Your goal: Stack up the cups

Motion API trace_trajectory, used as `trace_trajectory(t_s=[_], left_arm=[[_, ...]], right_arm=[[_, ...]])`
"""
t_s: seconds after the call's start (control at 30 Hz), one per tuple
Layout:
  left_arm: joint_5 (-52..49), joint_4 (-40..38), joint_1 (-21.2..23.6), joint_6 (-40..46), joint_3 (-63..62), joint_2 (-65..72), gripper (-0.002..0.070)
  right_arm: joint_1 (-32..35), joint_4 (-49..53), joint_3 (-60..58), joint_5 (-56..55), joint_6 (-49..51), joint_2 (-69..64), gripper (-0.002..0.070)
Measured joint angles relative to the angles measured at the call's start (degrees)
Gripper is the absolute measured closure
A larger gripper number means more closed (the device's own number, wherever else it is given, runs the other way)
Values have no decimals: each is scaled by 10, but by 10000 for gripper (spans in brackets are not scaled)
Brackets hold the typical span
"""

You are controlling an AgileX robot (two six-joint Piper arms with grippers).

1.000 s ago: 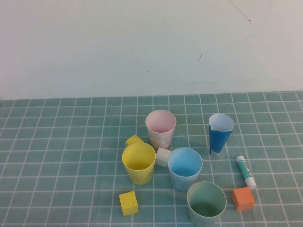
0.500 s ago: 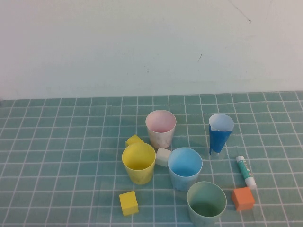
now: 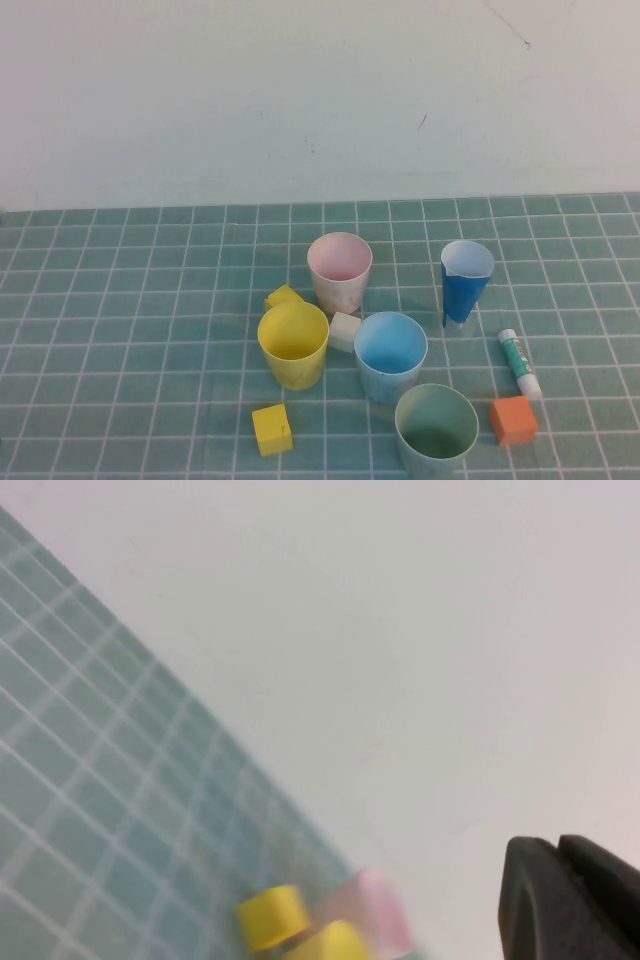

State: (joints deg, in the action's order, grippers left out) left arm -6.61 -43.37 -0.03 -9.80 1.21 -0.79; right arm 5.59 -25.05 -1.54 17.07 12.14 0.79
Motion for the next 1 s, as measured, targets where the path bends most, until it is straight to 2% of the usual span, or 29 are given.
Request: trace_trajectory(t_s=[0.07,0.13,0.3,0.43,0.6,0.77,0.9,1.0], left_arm=[[19,-75,0,-9,0,0,677],[31,-104,0,-9,0,0,677],[45,-125,0,7,0,0,677],[49,-124,0,22,0,0,677],[-83,-42,-3,113,-76,53,677],[-237,80,-3,196,-264,233,677],[-322,125,-4,278,-389,371,677],[-354,150,-22,315,-464,462,677]], right_arm=[[0,0,0,-11,-1,0,679],[0,-10,0,-28,-3,0,679],[0,-24,0,-43,-17,0,679],[0,-24,0,-11,-62,0,679],[0,-30,0,15,-92,0,679],[0,-34,0,15,-98,0,679],[0,-36,0,16,-100,0,679],[0,-38,0,17,-100,0,679]])
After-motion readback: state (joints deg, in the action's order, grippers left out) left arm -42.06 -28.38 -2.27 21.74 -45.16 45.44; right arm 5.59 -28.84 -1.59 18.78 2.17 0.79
